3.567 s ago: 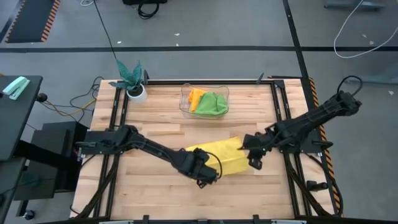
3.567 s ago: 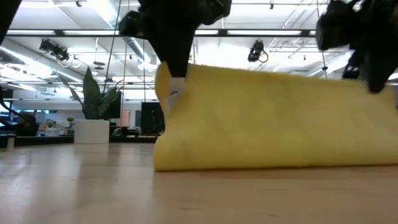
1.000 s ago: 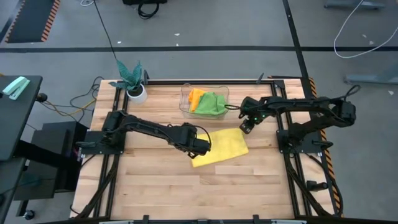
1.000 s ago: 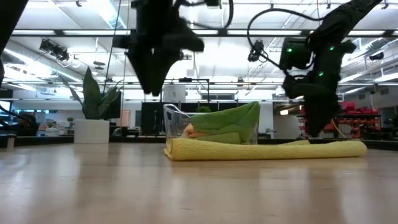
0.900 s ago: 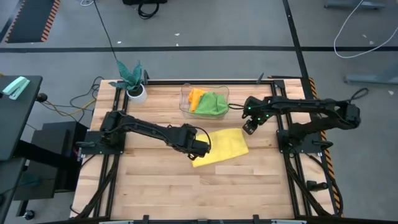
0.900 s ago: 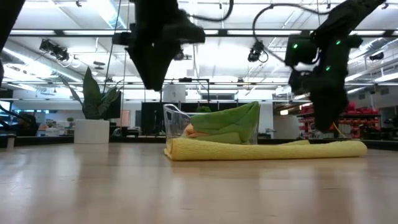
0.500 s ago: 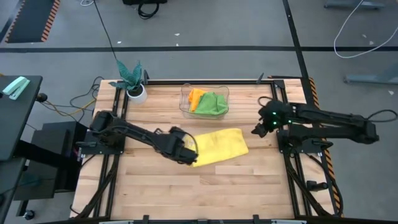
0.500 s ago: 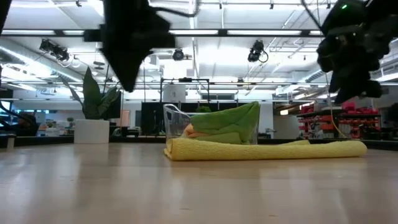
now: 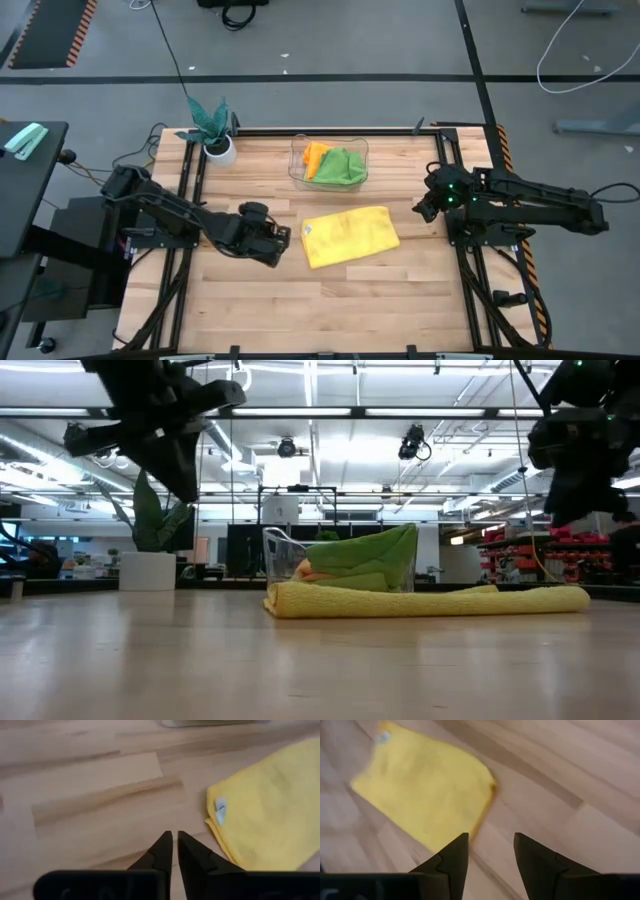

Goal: Fold microfiber towels
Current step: Fold the yellow microfiber cloth

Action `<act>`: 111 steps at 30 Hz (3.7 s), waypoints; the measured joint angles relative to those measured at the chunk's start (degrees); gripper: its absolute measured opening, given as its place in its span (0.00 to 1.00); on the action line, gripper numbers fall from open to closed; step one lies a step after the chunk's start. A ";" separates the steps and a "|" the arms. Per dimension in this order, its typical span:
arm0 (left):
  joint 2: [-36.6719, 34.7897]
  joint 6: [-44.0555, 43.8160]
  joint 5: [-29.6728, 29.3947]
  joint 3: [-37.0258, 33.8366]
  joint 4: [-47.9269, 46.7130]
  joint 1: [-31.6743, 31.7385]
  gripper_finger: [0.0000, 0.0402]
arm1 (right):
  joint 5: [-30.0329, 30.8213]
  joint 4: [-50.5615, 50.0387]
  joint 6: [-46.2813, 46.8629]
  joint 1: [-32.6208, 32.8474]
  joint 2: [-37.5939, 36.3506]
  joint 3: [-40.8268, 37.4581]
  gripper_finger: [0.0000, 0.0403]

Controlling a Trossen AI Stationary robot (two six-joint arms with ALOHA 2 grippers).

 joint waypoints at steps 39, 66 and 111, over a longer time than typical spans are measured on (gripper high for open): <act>0.49 -16.15 6.36 -23.53 50.91 -0.20 0.38 | -17.41 25.74 19.21 -0.27 3.37 -18.88 0.40; 0.53 -10.61 16.20 -23.48 52.92 6.28 0.48 | -17.05 41.19 24.09 -2.80 25.07 -18.79 0.40; 0.57 -0.72 15.74 -23.48 54.23 6.28 0.48 | -16.15 53.82 24.10 -0.30 52.69 -4.79 0.40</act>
